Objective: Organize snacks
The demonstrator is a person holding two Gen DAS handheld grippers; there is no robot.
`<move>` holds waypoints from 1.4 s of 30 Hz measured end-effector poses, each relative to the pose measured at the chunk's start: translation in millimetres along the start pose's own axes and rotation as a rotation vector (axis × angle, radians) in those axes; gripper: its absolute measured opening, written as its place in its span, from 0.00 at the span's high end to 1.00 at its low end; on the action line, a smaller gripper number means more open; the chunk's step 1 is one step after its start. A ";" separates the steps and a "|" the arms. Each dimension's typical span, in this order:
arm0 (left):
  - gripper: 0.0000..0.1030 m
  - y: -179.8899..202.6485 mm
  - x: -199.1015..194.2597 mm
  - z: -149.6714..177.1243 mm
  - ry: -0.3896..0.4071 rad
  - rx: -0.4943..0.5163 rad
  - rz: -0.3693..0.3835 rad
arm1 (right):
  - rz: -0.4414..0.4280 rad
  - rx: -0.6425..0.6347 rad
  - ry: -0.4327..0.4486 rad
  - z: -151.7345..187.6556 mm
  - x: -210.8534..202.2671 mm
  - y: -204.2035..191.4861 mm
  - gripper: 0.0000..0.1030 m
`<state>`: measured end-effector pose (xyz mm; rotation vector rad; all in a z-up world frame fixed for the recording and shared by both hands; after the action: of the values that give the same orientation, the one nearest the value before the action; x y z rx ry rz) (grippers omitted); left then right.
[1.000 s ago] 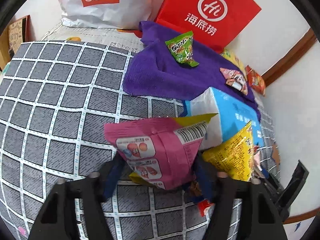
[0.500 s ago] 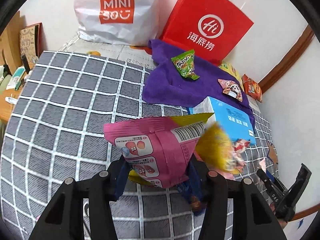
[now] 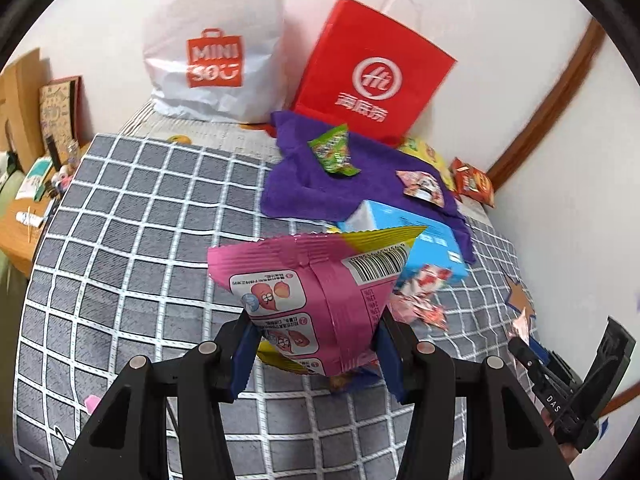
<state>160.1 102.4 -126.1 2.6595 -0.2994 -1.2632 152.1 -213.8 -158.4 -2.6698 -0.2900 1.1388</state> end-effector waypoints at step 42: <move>0.51 73.7 65.3 -148.4 0.065 0.171 0.021 | -0.082 0.010 0.026 -179.8 68.7 -47.2 0.63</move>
<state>308.6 26.0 -64.0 2.8246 -0.4428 -1.1918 325.2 -173.3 -70.9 -2.6356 -0.3844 1.0775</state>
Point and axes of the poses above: each gripper's, at about its wrist camera, not at the fingertips, and x roughly the way its jaws point, y to its right, z to its underside, the point moved 5 cm from there along x, roughly the way its jaws point, and after that the axes turned 11 degrees about x, right-handed, at the moved point
